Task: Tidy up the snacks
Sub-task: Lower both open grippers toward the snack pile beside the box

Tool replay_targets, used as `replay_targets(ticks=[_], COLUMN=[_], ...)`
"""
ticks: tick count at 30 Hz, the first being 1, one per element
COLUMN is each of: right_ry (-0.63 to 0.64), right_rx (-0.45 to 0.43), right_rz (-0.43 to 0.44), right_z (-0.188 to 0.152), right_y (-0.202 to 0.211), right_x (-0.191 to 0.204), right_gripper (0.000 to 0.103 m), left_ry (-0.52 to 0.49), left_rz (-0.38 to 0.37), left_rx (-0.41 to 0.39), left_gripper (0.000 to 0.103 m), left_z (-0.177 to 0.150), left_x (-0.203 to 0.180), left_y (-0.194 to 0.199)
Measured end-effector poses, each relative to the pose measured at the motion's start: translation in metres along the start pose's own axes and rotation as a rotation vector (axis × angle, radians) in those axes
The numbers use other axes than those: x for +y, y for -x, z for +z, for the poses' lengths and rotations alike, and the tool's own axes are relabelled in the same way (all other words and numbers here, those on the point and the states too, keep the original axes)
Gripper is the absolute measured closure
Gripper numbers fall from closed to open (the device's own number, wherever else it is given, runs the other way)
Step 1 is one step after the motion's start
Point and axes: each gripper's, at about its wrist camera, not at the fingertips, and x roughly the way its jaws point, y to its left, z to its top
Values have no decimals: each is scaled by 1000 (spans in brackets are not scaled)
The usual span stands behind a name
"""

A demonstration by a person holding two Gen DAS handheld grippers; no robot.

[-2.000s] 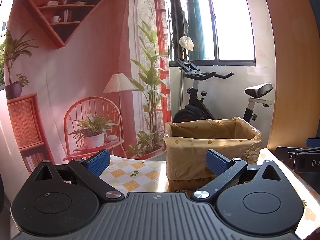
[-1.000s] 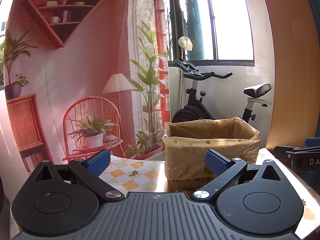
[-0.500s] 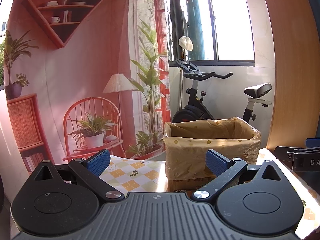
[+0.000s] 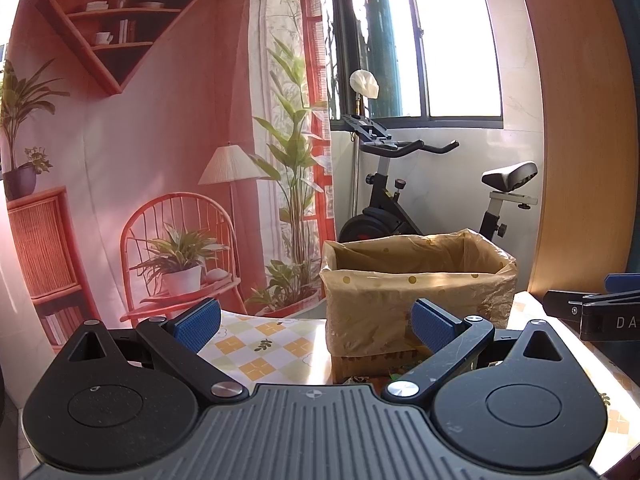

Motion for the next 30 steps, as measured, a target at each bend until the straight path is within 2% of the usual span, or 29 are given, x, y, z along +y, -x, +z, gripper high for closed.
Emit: replay_targets(ticks=[6,10,14,18,22,24,28,30], right_ry=[-4,-8,-4,84,111,122,154,186], right_rx=[-40,-76,-19,60,103,116,142,161], right_rz=[14,30,46,55,73,90,74,71], right_z=[-13,-39,-69,-94,-106,-111,-122,-130], right_y=[-4,-10,-26,-45,-59,-67,-85,-93], right_x=[0,-1,1,13,15,15,16,19], right_gripper=[0,0,0,0,0,0,0,0], left_ry=[39,79,94,142,179,179,277,260], left_rz=[-54,-45,10,12,-5,-14,-84,-90], left_rx=[-29,3,47,116,137,183,273,316], left_gripper=[1,1,0,0,0,1,2,3], left_z=[-13,-31,-51,-67,-83,-91,-117,-132], left_x=[8,20,28,39,45,44,50,45], left_y=[-6,-22,-39,-56,-69,-79,-99,-108])
